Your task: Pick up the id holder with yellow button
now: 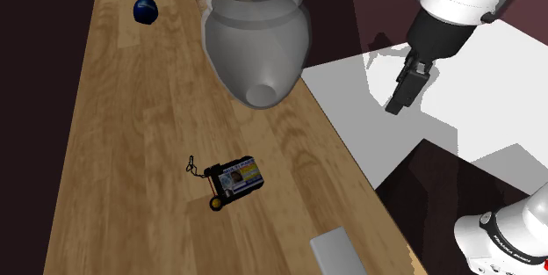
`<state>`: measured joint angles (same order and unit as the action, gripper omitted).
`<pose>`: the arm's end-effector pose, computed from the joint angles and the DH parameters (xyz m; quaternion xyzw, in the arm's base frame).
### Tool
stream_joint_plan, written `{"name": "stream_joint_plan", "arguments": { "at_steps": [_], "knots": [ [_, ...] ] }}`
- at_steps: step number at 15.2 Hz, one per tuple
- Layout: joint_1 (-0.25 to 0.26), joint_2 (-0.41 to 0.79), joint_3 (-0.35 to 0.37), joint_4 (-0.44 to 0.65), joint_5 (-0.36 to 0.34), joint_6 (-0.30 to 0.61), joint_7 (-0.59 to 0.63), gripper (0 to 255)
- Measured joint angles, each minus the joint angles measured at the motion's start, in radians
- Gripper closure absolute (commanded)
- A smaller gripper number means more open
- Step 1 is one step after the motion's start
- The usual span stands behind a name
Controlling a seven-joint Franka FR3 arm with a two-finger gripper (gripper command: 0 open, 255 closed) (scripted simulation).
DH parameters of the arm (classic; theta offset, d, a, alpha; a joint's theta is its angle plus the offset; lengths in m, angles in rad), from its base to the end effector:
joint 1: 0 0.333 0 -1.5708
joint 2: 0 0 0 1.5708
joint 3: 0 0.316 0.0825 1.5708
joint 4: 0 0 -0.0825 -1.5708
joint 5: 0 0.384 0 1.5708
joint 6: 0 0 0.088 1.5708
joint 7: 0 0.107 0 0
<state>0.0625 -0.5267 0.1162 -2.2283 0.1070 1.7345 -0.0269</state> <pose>0.3871 0.0878 0.5737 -0.9958 -0.0874 -0.0135 0.0247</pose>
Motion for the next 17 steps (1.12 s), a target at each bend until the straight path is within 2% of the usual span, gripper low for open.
{"name": "stream_joint_plan", "arguments": {
  "at_steps": [9,13,17],
  "knots": [
    [0.044,0.249,0.163,0.224,-0.057,0.079,0.156,0],
    [0.065,0.362,0.228,0.34,-0.116,0.088,0.232,0],
    [0.096,0.505,0.285,0.497,-0.203,0.072,0.31,0]
  ]
}}
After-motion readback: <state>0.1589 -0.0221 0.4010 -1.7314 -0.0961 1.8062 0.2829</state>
